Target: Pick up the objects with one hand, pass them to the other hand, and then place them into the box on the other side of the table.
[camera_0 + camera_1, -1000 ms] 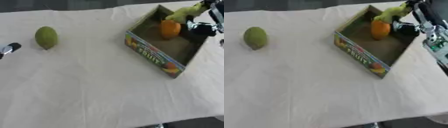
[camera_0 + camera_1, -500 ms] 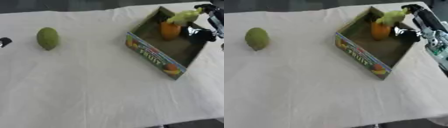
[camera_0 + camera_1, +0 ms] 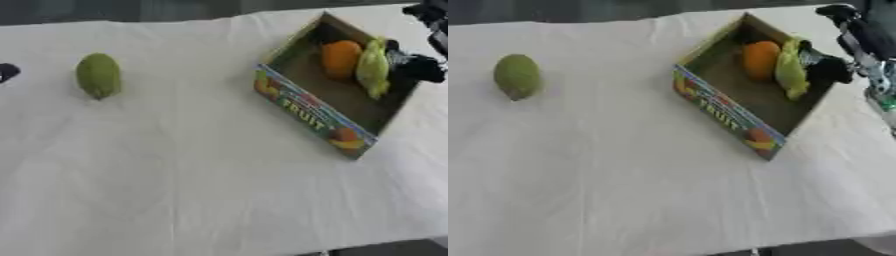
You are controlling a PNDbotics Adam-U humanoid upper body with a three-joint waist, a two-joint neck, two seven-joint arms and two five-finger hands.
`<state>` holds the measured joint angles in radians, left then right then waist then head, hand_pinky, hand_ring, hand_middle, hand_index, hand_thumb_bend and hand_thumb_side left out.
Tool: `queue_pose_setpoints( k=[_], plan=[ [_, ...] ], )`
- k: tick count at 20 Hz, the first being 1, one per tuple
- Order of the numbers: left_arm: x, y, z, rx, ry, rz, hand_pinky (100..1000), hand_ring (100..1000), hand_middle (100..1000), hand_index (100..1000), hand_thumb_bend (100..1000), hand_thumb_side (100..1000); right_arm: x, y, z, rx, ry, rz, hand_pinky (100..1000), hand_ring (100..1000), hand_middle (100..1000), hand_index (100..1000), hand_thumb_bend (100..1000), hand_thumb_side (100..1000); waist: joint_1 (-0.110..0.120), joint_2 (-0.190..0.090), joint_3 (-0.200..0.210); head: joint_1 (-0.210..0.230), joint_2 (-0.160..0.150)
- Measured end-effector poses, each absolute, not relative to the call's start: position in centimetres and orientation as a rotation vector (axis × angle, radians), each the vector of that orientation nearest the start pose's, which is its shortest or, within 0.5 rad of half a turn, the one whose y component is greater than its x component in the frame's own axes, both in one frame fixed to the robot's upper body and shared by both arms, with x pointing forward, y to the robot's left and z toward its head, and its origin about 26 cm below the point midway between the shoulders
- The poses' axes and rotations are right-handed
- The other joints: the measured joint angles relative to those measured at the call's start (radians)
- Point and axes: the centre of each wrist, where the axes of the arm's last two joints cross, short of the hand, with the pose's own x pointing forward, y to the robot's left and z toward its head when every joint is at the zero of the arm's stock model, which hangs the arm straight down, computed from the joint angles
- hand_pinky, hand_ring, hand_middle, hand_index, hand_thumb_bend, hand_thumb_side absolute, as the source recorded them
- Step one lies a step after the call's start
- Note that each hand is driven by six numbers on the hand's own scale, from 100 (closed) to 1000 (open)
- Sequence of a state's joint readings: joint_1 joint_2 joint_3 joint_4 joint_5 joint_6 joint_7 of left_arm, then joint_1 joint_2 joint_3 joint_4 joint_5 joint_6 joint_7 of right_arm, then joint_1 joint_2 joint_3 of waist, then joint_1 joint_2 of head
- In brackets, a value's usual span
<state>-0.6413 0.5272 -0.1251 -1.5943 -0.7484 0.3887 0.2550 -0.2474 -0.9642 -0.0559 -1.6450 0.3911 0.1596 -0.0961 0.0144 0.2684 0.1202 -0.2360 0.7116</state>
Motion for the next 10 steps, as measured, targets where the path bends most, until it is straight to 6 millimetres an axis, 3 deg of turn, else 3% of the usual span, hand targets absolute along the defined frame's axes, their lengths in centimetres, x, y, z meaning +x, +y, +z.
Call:
queue_pose_setpoints(
  k=[4,5,10],
  plan=[
    [39.4,26.9,24.5,1.423,-1.803,-0.523,559,652,640,795,989,381,30.1,-41.2,24.2,-1.295,-1.666,0.725,958,914,915,943,100,238,-0.004,0.000,-0.011,0.022,0.007],
    [39.8,26.8,25.0,1.421,-1.788,-0.529,585,666,648,800,994,379,29.8,-40.9,24.6,-1.292,-1.688,0.695,966,911,917,951,100,158,-0.004,0.000,-0.014,0.030,0.007],
    [44.1,26.3,28.4,1.248,-1.587,-0.726,652,711,677,816,1000,370,28.8,-38.9,25.8,-1.150,-1.824,0.492,987,915,940,975,100,227,-0.003,0.001,-0.028,0.080,0.007]
  ],
)
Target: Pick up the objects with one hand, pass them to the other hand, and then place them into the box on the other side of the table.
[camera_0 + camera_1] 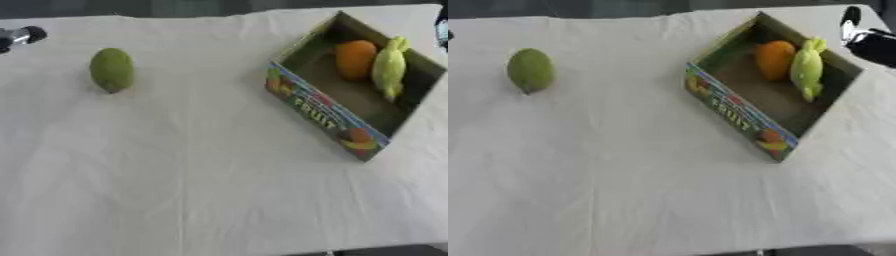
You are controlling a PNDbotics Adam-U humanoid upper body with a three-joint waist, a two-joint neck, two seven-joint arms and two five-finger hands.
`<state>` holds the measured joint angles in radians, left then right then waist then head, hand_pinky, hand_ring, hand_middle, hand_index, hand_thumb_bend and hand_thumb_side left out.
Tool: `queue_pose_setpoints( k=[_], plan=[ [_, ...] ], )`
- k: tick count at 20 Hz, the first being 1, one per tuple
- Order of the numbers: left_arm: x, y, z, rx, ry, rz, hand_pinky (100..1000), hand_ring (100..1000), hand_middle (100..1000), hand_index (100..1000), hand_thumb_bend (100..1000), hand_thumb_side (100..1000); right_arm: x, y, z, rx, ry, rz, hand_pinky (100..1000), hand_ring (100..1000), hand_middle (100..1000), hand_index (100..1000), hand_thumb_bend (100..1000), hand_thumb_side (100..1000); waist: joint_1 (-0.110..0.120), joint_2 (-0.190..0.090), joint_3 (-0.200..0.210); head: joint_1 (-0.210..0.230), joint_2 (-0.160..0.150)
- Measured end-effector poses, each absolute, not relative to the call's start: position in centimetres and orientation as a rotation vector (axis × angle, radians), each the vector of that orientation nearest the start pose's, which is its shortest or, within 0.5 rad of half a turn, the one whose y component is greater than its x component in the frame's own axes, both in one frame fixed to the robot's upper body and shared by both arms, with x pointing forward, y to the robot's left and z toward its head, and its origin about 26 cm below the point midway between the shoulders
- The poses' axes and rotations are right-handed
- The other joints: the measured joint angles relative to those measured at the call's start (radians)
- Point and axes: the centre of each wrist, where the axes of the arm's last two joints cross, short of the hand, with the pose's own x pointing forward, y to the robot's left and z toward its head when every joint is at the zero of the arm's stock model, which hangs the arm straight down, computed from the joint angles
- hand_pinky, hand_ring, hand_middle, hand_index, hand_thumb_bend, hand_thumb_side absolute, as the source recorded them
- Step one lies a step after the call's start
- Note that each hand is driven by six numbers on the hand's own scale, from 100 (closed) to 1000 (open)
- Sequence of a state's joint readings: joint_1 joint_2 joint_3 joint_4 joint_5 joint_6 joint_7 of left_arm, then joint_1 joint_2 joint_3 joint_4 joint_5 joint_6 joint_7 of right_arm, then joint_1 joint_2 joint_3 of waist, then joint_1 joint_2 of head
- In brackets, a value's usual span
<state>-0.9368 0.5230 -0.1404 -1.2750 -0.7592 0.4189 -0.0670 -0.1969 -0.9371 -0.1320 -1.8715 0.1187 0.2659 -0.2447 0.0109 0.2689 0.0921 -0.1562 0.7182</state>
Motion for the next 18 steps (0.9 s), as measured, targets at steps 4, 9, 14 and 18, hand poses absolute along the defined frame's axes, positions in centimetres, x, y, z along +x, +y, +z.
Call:
queue_pose_setpoints(
  k=[4,9,14,18],
  plan=[
    [47.4,25.6,29.5,1.091,-1.365,-0.880,697,737,686,822,1000,347,28.2,-37.1,26.5,-1.027,-1.918,0.410,990,911,944,975,100,252,0.004,0.006,-0.008,0.033,-0.010],
    [50.2,24.1,27.8,1.020,-1.114,-0.932,706,742,687,819,1000,324,28.2,-35.4,26.6,-0.924,-1.987,0.389,989,902,943,973,100,255,0.009,0.011,-0.025,0.102,-0.026],
    [51.0,23.2,26.6,0.957,-1.078,-0.939,665,723,674,812,1000,345,28.4,-34.9,26.4,-0.893,-1.990,0.395,988,896,941,972,100,250,0.014,0.014,-0.030,0.156,-0.044],
    [50.8,22.8,27.5,0.867,-1.177,-0.926,645,715,668,804,1000,349,28.4,-34.7,26.2,-0.883,-1.981,0.395,990,892,942,974,100,258,0.015,0.014,-0.031,0.153,-0.044]
  ],
)
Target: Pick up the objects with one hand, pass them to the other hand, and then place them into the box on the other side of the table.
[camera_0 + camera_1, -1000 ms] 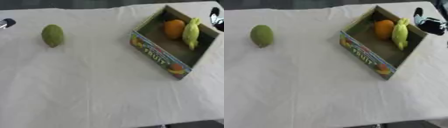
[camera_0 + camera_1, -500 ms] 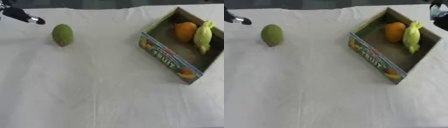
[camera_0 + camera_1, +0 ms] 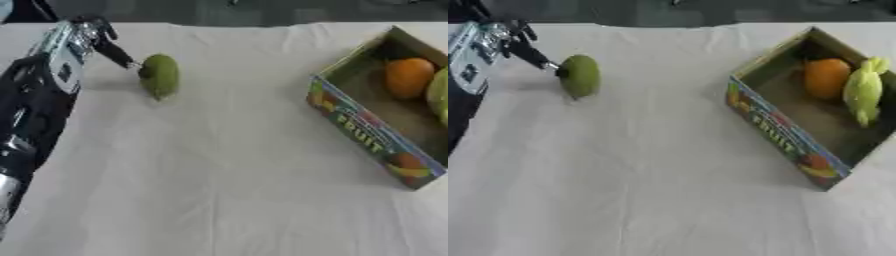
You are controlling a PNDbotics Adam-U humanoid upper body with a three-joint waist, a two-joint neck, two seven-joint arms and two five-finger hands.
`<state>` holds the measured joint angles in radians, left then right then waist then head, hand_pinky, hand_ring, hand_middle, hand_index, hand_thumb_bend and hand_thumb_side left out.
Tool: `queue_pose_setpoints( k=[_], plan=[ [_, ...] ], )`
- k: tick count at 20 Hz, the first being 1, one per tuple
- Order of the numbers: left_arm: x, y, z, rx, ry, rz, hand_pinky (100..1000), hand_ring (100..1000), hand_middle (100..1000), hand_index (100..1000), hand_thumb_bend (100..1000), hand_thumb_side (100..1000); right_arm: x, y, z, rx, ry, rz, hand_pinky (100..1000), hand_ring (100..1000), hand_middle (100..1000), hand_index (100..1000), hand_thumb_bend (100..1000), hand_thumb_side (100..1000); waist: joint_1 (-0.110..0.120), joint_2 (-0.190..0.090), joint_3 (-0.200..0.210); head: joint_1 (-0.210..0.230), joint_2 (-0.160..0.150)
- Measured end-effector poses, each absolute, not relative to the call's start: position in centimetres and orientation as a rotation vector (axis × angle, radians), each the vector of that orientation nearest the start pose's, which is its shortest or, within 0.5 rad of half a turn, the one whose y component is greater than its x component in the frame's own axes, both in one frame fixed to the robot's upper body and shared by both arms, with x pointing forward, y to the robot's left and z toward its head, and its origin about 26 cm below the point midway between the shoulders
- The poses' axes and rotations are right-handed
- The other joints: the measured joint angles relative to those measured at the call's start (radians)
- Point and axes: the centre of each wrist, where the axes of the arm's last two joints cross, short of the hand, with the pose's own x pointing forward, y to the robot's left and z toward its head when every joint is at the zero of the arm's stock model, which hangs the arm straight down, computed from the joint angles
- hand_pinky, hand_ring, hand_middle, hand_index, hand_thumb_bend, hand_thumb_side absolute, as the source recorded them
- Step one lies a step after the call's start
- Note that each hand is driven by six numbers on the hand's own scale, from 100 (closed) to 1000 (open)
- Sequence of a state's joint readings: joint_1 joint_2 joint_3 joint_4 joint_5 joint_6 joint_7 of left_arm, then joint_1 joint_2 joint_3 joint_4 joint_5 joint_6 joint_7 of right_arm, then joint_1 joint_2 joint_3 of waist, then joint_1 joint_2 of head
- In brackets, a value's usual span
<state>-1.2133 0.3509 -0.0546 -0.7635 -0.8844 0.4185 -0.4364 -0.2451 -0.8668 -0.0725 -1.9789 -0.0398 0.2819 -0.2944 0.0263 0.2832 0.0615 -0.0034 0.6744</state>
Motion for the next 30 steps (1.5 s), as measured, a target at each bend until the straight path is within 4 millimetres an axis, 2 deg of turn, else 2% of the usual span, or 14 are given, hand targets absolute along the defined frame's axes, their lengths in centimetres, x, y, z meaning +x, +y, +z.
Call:
queue_pose_setpoints(
  k=[6,12,15,16,18,19,20,22,26,30],
  plan=[
    [50.8,22.6,27.5,0.773,-1.234,-0.904,666,725,673,806,1000,344,28.4,-34.8,26.0,-0.886,-1.968,0.384,990,891,945,978,100,250,0.000,0.001,0.000,0.004,0.000],
    [51.3,21.1,25.0,0.727,-1.128,-0.931,668,724,668,787,997,346,28.5,-34.6,25.7,-0.869,-1.950,0.384,991,889,945,980,100,245,-0.002,0.003,0.000,0.019,0.000],
    [51.5,20.2,23.9,0.721,-1.099,-0.933,662,717,658,741,951,379,28.5,-34.4,25.8,-0.863,-1.949,0.391,991,888,944,980,100,245,-0.003,0.005,0.000,0.025,0.000],
    [51.5,20.0,23.6,0.719,-1.094,-0.932,649,696,635,704,829,376,28.6,-34.3,25.7,-0.861,-1.947,0.394,991,888,943,981,100,246,-0.003,0.005,0.000,0.026,0.000],
    [51.6,19.7,23.2,0.719,-1.093,-0.931,636,669,607,652,626,294,28.6,-34.3,25.7,-0.858,-1.944,0.397,991,887,944,982,100,252,-0.003,0.005,0.001,0.027,0.001],
    [51.6,19.7,23.1,0.718,-1.096,-0.930,630,662,598,636,570,252,28.6,-34.3,25.7,-0.858,-1.944,0.397,991,887,944,982,100,252,-0.004,0.005,0.001,0.027,0.001],
    [51.6,19.7,23.1,0.718,-1.098,-0.928,623,650,583,593,470,148,28.6,-34.3,25.7,-0.858,-1.943,0.397,992,887,945,983,100,257,-0.004,0.005,0.001,0.027,0.001],
    [51.6,19.7,23.1,0.724,-1.097,-0.921,613,636,565,539,397,100,28.6,-34.3,25.7,-0.855,-1.943,0.396,991,887,944,982,100,263,-0.004,0.005,0.002,0.027,0.002],
    [51.5,19.4,23.5,0.757,-1.099,-0.923,579,603,536,482,411,100,28.6,-34.3,25.7,-0.850,-1.944,0.392,992,887,943,981,100,274,-0.004,0.005,0.011,0.027,0.010],
    [50.7,19.5,26.4,0.847,-1.189,-0.945,557,576,511,455,429,100,28.5,-34.5,25.8,-0.846,-1.954,0.372,991,886,940,977,100,291,-0.003,0.003,0.024,0.004,0.018]
  ],
)
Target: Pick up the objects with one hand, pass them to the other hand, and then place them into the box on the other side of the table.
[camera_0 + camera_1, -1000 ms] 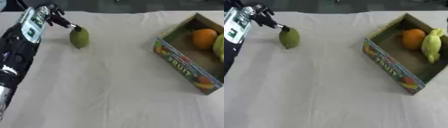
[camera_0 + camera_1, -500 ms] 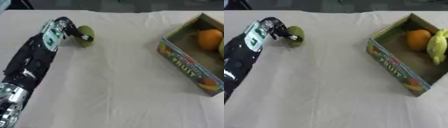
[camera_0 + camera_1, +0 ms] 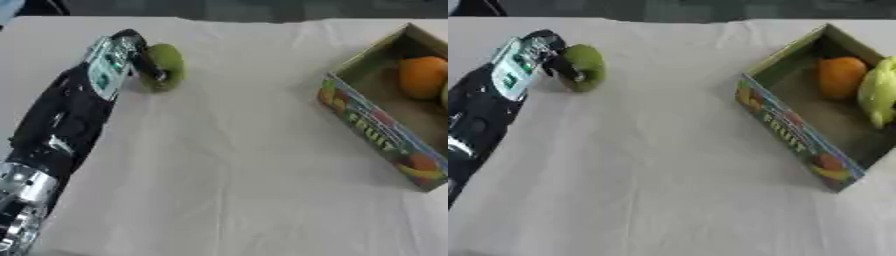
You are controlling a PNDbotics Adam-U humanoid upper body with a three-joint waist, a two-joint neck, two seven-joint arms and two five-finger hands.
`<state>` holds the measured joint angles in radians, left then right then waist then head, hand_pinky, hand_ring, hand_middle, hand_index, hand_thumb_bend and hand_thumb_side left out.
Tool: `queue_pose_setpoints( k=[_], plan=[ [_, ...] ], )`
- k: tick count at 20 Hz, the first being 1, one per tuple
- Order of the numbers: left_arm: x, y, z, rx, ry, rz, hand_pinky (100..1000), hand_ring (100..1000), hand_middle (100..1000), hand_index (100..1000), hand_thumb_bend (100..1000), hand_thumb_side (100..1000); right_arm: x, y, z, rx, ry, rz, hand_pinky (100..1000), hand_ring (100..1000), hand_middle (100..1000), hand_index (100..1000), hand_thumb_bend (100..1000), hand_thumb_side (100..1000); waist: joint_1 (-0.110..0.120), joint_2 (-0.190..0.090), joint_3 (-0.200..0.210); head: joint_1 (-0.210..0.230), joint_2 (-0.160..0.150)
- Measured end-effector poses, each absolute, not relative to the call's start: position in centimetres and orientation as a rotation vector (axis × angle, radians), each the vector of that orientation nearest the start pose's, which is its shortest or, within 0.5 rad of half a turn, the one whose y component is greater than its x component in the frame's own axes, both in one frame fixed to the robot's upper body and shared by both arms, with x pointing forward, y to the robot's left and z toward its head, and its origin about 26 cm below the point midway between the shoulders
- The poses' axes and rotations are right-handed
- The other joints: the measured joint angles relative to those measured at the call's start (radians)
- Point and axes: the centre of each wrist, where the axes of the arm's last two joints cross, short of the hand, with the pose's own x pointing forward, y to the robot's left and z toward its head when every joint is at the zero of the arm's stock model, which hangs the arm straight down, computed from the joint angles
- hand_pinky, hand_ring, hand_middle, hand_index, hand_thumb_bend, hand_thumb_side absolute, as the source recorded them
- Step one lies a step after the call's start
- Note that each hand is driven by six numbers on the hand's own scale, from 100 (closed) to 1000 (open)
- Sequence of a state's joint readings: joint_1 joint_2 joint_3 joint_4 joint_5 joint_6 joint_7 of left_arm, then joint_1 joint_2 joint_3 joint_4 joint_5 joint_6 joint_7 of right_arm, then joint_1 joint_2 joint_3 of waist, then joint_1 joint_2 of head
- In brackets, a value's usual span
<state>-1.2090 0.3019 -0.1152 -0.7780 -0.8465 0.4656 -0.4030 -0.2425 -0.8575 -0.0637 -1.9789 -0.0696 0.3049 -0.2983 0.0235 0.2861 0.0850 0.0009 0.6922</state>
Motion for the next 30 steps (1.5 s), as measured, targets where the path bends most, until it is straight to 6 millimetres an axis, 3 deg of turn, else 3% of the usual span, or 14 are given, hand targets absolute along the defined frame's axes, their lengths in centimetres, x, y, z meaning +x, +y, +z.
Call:
queue_pose_setpoints(
  k=[6,11,20,30],
  plan=[
    [46.9,20.6,30.9,0.975,-1.425,-0.982,535,560,510,442,437,100,28.3,-35.1,25.9,-0.857,-1.963,0.343,991,886,937,974,100,299,-0.008,-0.011,0.020,-0.037,0.001],
    [42.6,20.4,32.1,1.044,-1.592,-1.006,518,545,500,440,439,100,28.2,-35.2,25.9,-0.856,-1.967,0.340,989,886,936,971,100,298,-0.018,-0.014,0.031,-0.079,0.000],
    [36.7,17.8,29.5,1.085,-1.816,-1.032,481,520,486,435,402,100,28.2,-35.2,25.9,-0.843,-1.982,0.347,988,885,933,968,100,300,-0.037,-0.016,0.037,-0.102,0.000],
    [35.2,15.3,26.5,1.013,-1.967,-0.962,463,512,482,432,375,100,28.2,-35.2,25.9,-0.830,-1.996,0.364,983,883,928,962,100,282,-0.056,-0.019,0.039,-0.164,0.000]
  ],
)
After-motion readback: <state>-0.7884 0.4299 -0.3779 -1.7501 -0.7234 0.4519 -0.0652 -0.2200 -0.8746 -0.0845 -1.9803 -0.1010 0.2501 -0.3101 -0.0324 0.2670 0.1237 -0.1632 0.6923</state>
